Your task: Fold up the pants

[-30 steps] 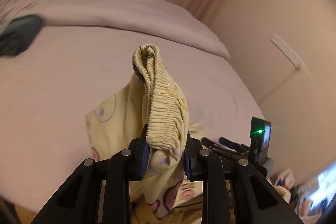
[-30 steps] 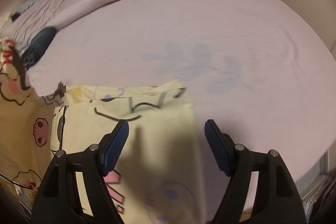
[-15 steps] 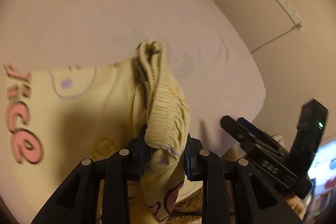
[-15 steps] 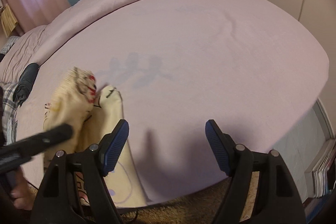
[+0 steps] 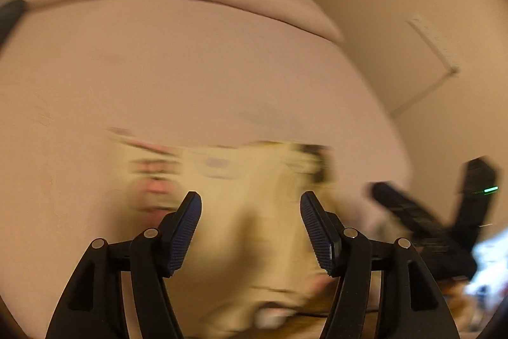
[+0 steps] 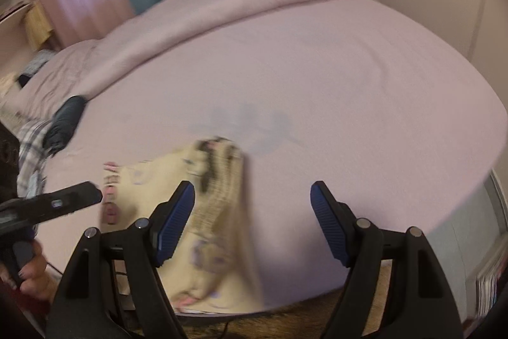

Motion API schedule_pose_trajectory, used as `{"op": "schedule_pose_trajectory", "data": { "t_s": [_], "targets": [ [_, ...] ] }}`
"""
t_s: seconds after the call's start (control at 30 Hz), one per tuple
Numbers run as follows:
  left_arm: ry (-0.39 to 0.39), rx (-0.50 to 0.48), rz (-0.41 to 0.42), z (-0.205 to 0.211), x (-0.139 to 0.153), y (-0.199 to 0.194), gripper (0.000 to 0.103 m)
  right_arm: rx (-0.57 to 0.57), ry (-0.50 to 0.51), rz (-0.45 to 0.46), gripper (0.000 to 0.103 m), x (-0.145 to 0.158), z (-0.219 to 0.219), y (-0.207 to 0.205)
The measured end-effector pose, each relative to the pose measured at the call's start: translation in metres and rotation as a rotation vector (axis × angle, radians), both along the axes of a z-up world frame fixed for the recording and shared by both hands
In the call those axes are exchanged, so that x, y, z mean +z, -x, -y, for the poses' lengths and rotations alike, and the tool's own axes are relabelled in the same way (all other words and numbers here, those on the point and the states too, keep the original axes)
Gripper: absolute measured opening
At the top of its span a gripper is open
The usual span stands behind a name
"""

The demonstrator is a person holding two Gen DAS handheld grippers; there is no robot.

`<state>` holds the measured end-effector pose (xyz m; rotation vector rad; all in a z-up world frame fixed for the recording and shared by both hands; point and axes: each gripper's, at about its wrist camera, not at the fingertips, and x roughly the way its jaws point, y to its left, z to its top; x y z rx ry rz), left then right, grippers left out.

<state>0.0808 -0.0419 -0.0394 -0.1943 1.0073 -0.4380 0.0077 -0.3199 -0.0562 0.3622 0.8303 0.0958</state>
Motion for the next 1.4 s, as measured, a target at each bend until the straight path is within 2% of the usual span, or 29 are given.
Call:
{"op": "schedule_pose_trajectory", "data": {
  "t_s": [0.03,0.1,0.13,0.17,0.23,0.33,0.4,0.5,0.57,0.6,0.73,0.9,1.03,1.4],
  "targets": [
    [-0.047,0.028,0.006,-0.011,-0.007,-0.002,0.064,0.045,-0.005,0.007,0.076,0.000,-0.010,-0.004],
    [-0.154,0.060,0.017,-0.027,-0.024,-0.007,0.064,0.112,0.009,0.005,0.068,-0.004,-0.034,-0.011],
    [-0.194,0.063,0.018,-0.033,-0.032,-0.008,0.064,0.140,0.020,-0.001,0.056,-0.006,-0.043,-0.015],
    [-0.216,0.063,0.020,-0.034,-0.038,-0.008,0.064,0.180,0.032,-0.010,0.045,-0.010,-0.055,-0.019],
    [-0.214,0.044,0.022,-0.040,-0.053,-0.008,0.064,0.241,0.038,-0.043,0.042,-0.022,-0.075,-0.027],
    [-0.126,-0.004,0.005,-0.044,-0.064,-0.013,0.064,0.251,0.069,-0.099,0.042,-0.039,-0.089,-0.037],
    [-0.106,-0.022,0.028,-0.042,-0.062,-0.012,0.064,0.230,0.106,-0.134,0.043,-0.050,-0.090,-0.043],
    [-0.069,-0.049,0.059,-0.031,-0.058,-0.012,0.064,0.214,0.106,-0.150,0.044,-0.056,-0.087,-0.047],
    [-0.122,-0.100,0.026,-0.024,-0.075,-0.018,0.065,0.204,0.114,-0.163,0.044,-0.060,-0.084,-0.048],
    [-0.132,-0.114,0.072,-0.024,-0.078,-0.016,0.068,0.199,0.127,-0.169,0.044,-0.062,-0.085,-0.049],
    [-0.170,-0.135,0.222,-0.014,-0.087,-0.003,0.088,0.198,0.172,-0.173,0.046,-0.067,-0.091,-0.051],
    [-0.155,-0.142,0.218,-0.012,-0.090,-0.006,0.092,0.197,0.191,-0.168,0.050,-0.067,-0.098,-0.054],
    [-0.178,-0.133,0.237,-0.009,-0.090,-0.007,0.092,0.196,0.209,-0.160,0.052,-0.068,-0.105,-0.052],
    [-0.160,-0.130,0.229,-0.010,-0.092,-0.003,0.093,0.199,0.230,-0.165,0.054,-0.068,-0.109,-0.051]
  ]
}}
